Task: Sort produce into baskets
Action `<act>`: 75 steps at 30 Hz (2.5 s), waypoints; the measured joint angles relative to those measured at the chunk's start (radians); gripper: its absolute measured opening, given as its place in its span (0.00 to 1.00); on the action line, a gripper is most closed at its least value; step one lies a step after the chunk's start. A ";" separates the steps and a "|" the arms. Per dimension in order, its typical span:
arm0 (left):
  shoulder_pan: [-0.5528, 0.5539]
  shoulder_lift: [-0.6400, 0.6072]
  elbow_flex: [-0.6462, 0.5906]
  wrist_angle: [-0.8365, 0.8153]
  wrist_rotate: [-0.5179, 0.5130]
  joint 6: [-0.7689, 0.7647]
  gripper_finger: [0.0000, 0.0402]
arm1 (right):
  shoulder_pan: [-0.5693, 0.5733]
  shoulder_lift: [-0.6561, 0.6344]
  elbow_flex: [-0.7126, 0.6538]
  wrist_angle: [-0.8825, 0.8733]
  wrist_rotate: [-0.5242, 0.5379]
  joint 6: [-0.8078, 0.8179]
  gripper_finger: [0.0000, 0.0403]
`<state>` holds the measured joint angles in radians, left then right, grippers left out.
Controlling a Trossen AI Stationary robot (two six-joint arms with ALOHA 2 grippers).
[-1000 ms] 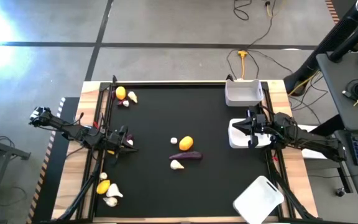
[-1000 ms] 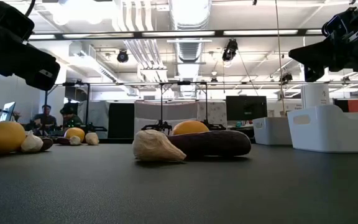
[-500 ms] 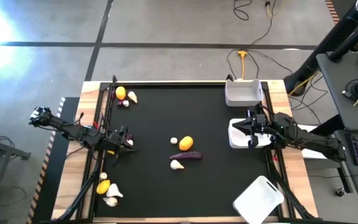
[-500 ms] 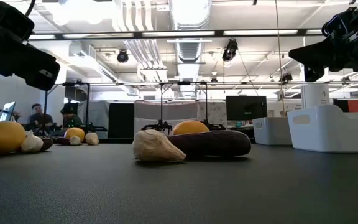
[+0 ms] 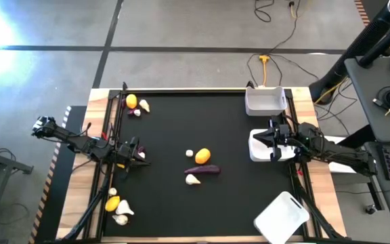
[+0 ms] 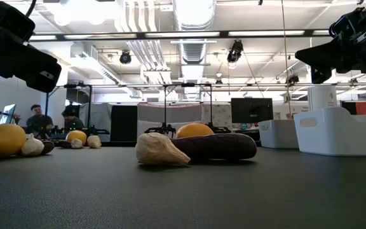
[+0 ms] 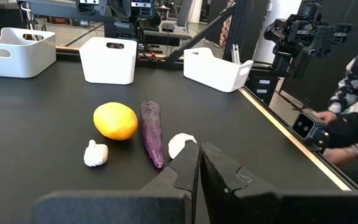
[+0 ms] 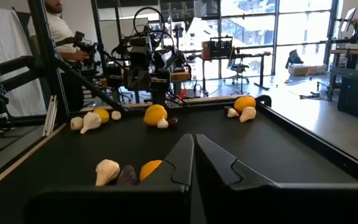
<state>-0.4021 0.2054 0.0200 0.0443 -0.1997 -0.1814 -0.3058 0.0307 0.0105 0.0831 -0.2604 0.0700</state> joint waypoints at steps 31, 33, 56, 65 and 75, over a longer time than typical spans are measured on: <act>0.000 0.000 0.000 0.020 -0.051 0.010 0.00 | 0.000 0.000 0.000 0.000 0.000 0.000 0.02; 0.001 0.000 0.000 0.052 -0.089 -0.052 0.00 | 0.000 0.000 0.000 0.000 0.000 0.000 0.02; 0.063 0.057 0.000 0.315 -0.529 -0.137 0.00 | 0.000 0.000 0.000 0.000 0.000 0.000 0.02; 0.393 0.203 0.000 0.137 -0.456 -0.392 0.00 | 0.000 0.000 0.000 0.000 0.000 0.000 0.02; 0.587 0.401 0.058 0.150 -0.125 -0.336 0.18 | 0.000 0.000 0.000 0.000 0.000 0.000 0.02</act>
<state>0.1850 0.6064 0.0782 0.1947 -0.3249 -0.5175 -0.3058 0.0303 0.0105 0.0832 -0.2604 0.0700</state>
